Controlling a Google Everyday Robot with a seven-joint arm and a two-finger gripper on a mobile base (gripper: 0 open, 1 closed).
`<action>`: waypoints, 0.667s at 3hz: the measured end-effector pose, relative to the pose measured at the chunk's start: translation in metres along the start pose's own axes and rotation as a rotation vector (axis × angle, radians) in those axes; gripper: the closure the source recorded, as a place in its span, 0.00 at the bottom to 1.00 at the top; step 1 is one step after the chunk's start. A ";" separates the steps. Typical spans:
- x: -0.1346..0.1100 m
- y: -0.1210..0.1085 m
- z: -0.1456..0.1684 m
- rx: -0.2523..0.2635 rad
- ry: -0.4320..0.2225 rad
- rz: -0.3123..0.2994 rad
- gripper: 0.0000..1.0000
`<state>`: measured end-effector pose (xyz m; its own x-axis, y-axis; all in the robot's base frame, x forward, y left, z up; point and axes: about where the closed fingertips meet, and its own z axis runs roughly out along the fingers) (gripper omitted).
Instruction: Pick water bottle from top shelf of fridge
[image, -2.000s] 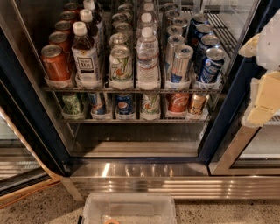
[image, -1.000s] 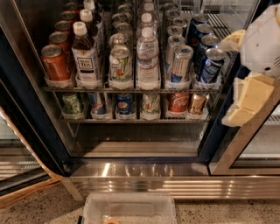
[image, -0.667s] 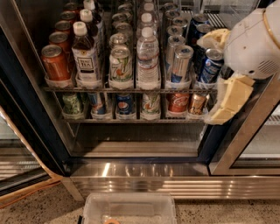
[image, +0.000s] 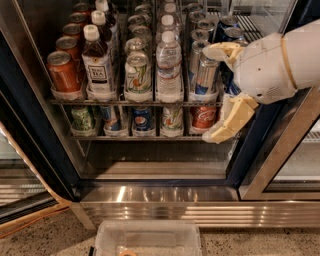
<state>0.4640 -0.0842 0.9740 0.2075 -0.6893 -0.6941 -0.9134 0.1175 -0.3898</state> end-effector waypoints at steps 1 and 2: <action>-0.004 0.000 0.006 0.067 -0.049 0.027 0.00; -0.004 0.000 0.006 0.068 -0.050 0.028 0.00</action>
Offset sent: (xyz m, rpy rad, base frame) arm 0.0016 0.0062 -0.0009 0.0619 -0.0289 -0.0391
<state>0.4659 -0.0772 0.9730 0.2012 -0.6487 -0.7340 -0.8934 0.1857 -0.4091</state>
